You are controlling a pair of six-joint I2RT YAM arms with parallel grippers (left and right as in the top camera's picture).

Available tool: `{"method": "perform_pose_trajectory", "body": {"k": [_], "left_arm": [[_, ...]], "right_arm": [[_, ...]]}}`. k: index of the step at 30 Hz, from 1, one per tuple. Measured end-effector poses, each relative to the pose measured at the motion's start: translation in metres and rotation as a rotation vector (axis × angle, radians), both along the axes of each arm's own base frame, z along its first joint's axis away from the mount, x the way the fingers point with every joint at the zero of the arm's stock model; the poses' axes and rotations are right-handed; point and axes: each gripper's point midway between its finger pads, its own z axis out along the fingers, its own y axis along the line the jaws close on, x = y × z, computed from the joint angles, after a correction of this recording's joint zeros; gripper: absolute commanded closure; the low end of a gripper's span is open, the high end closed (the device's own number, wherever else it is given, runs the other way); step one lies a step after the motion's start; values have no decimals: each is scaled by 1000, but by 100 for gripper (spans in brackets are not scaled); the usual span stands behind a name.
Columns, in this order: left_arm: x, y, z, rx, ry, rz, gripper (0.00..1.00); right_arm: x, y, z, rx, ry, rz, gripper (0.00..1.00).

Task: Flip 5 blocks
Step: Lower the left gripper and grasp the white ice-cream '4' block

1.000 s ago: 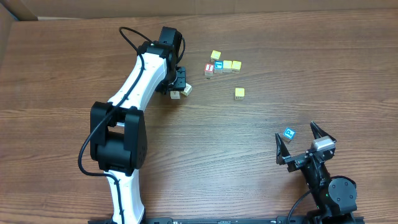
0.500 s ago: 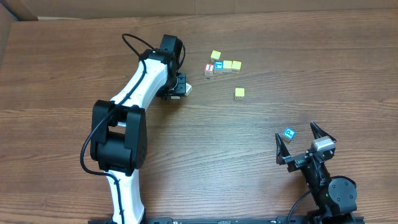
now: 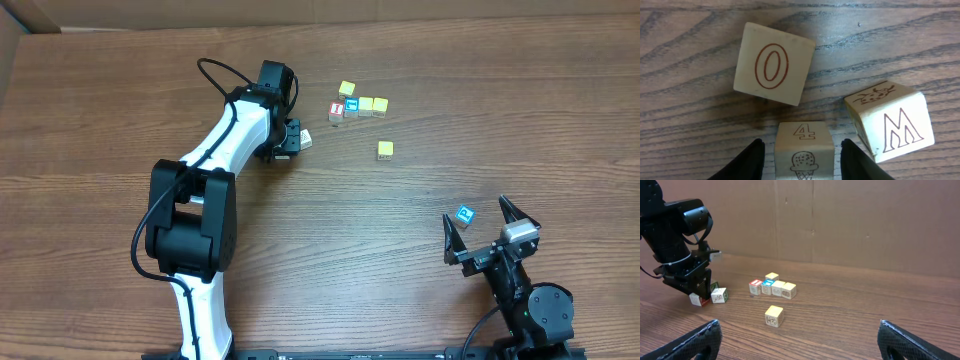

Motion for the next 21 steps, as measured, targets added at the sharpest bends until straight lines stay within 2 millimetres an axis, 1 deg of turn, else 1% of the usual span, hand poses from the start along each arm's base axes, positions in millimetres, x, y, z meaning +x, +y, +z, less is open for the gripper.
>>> {"method": "perform_pose_trajectory", "body": {"k": [3,5,6,8,10,21], "left_arm": [[0,0,0,-1,-1,0,62],[0,0,0,-1,-2,0,65],[0,0,0,-1,-2,0,64],[0,0,0,-1,-1,0,59],[0,0,0,-1,-2,0,59],[1,-1,0,-4,-3,-1,66]], "right_arm": [[0,0,0,0,0,0,0],[0,0,0,0,0,0,0],[0,0,0,1,-1,0,0],[0,0,0,0,0,0,0],[0,0,0,0,0,0,0],[0,0,0,0,0,0,0]]}}
